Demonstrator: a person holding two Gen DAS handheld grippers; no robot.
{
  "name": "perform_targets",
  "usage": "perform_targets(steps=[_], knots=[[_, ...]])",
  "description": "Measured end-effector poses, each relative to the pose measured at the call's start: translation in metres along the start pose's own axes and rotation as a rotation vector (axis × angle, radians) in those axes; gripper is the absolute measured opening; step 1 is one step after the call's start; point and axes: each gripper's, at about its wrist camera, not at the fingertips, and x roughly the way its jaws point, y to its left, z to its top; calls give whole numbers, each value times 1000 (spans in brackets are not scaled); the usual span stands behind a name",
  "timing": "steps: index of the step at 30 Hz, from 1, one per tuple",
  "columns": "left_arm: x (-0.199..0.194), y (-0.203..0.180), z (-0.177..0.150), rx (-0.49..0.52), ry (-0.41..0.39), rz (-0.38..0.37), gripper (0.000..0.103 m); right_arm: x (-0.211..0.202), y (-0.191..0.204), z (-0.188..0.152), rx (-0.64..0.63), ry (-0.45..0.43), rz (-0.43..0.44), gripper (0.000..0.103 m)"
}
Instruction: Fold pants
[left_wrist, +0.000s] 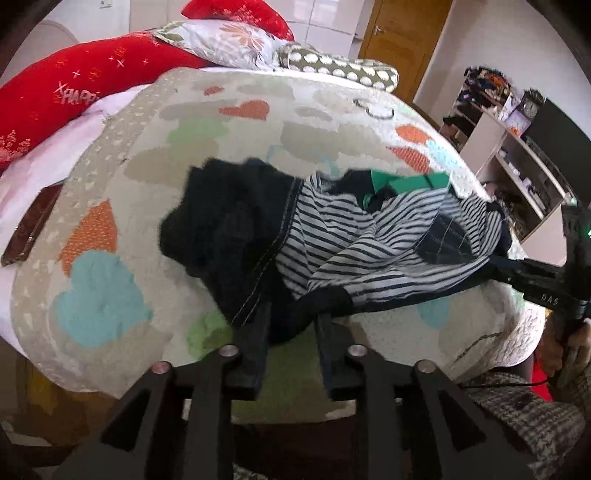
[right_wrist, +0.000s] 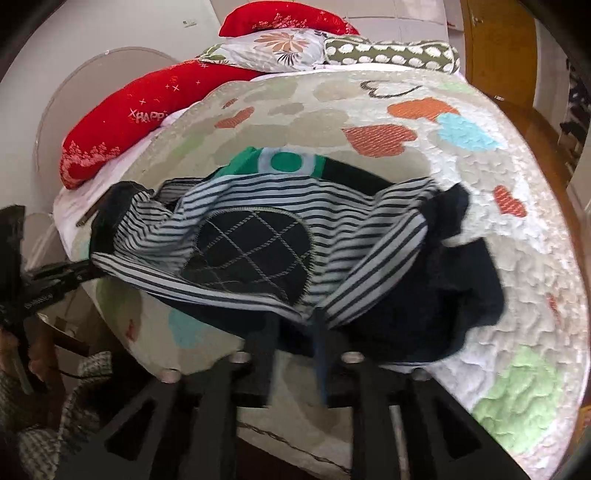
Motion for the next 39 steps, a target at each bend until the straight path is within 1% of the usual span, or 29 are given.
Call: perform_targets(steps=[1, 2, 4, 5, 8, 9, 10, 12, 14, 15, 16, 17, 18, 20, 22, 24, 25, 27, 29, 31, 33, 34, 35, 37, 38, 39], knots=[[-6, 3, 1, -9, -11, -5, 29, -4, -3, -1, 4, -9, -16, 46], [-13, 6, 3, -19, -28, -7, 31, -9, -7, -2, 16, -23, -20, 49], [-27, 13, 11, -38, -74, -12, 39, -21, -17, -5, 44, -51, -8, 49], [-31, 16, 18, -45, -90, -15, 41, -28, -24, -7, 68, -71, -1, 49], [-32, 22, 42, -63, -125, 8, 52, -42, -42, -11, 130, -108, 3, 49], [-27, 22, 51, -60, -133, 15, 60, -45, -48, -12, 151, -121, -3, 49], [-20, 22, 58, -58, -131, 22, 65, -49, -53, -14, 170, -135, -9, 49], [3, 20, 73, -43, -89, 43, 65, -52, -60, -14, 202, -150, -11, 49], [26, 13, 82, -2, -42, 78, 65, -54, -65, -14, 222, -158, -12, 49], [40, 7, 84, 36, -16, 113, 54, -55, -67, -13, 227, -163, -21, 49], [49, 1, 85, 68, 5, 148, 14, -56, -69, -13, 231, -167, -27, 49], [61, -4, 85, 93, 37, 203, 3, -56, -71, -12, 239, -171, -31, 49], [64, -5, 85, 90, 39, 214, 2, -58, -74, -12, 250, -176, -33, 49], [60, -1, 85, 52, 7, 228, 1, -60, -78, -12, 264, -181, -36, 49], [48, 14, 85, -34, -40, 255, 2, -64, -82, -11, 271, -186, -43, 49], [39, 35, 83, -123, -77, 309, 2, -66, -81, -10, 265, -192, -55, 49], [38, 45, 80, -157, -81, 325, 2, -67, -81, -8, 260, -195, -59, 49], [41, 58, 76, -195, -61, 331, 3, -66, -80, -4, 254, -196, -59, 49], [45, 63, 71, -209, -62, 347, 7, -63, -79, 2, 256, -199, -61, 49], [44, 68, 66, -240, -91, 328, 13, -62, -82, 10, 271, -206, -54, 49], [43, 72, 62, -267, -106, 302, 16, -56, -81, 22, 282, -203, -30, 49], [43, 74, 61, -276, -110, 294, 18, -48, -81, 33, 276, -185, -22, 52], [43, 76, 60, -283, -113, 289, 20, -42, -80, 38, 273, -167, -36, 57], [42, 76, 59, -286, -116, 281, 22, -19, -80, 56, 275, -116, -141, 57], [42, 77, 58, -287, -117, 278, 23, -10, -82, 61, 280, -97, -165, 57], [42, 77, 57, -289, -119, 278, 24, 3, -84, 67, 288, -61, -150, 57]])
